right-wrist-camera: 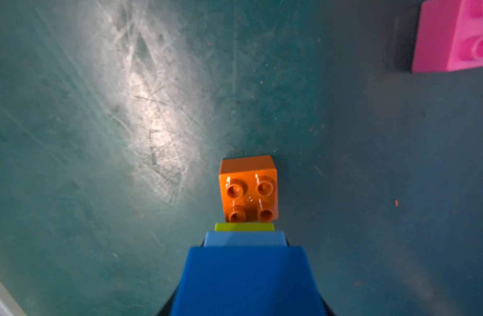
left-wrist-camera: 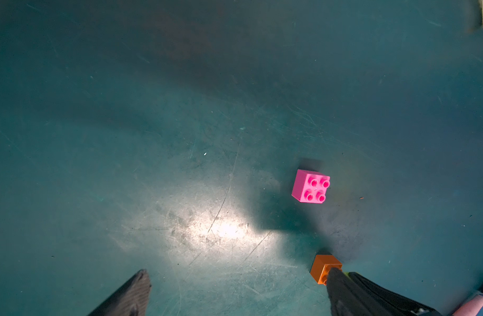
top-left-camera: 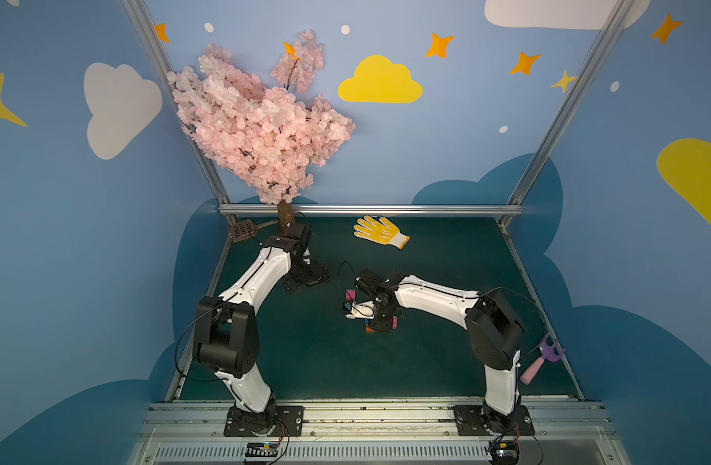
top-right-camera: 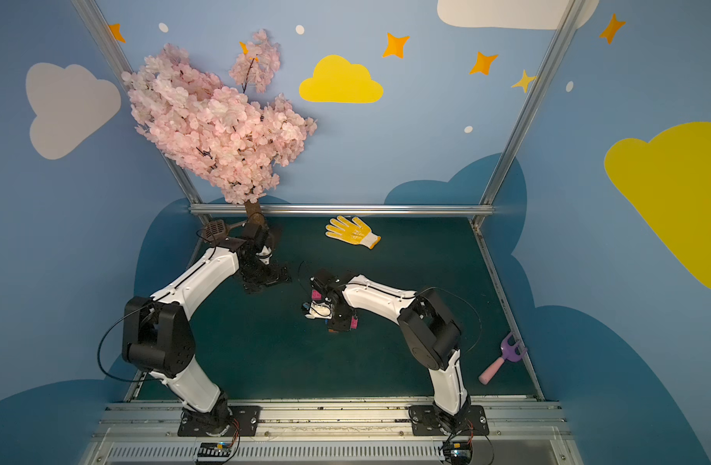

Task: Assemble the letter y with lego
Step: Assemble the lego brick with the lego brick.

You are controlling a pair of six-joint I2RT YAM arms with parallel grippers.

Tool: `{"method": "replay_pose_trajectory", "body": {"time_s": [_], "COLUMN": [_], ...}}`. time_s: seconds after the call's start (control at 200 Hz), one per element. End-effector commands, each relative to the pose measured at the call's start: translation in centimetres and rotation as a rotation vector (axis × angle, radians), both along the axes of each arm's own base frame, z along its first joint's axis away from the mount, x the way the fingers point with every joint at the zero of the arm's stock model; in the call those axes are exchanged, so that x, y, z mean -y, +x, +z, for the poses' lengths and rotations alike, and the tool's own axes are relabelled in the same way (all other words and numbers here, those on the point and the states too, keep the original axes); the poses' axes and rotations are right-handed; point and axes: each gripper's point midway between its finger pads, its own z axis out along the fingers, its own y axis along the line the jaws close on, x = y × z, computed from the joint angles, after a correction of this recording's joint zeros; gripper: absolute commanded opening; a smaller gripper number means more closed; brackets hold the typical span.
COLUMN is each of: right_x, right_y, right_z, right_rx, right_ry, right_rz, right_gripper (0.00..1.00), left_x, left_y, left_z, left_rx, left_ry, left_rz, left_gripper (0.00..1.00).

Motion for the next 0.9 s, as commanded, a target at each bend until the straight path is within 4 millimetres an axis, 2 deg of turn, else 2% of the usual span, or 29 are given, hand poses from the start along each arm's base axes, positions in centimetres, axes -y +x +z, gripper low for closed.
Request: {"method": "replay_pose_trajectory", "body": {"time_s": [0.0,0.395,0.896], "right_x": [-0.5,-0.5,-0.5], "right_y": [0.4,0.3,-0.9], "right_z": [0.4,-0.6,-1.6], "right_rx": [0.024,0.007,-0.019], "right_ry": [-0.005,-0.043,-0.083], "right_rz": [0.028,0.046,0.085], "right_gripper": [0.00,0.00,0.00], "left_x": [-0.3,-0.4,-0.5], "left_y": [-0.7,-0.7,-0.7], "left_z": [-0.2,-0.3,-0.2], "left_rx": [-0.021,-0.024,-0.025], "left_ry": [-0.004,-0.009,-0.015], "left_rz": [-0.007,0.002,0.013], "left_gripper": [1.00,1.00,1.00]}}
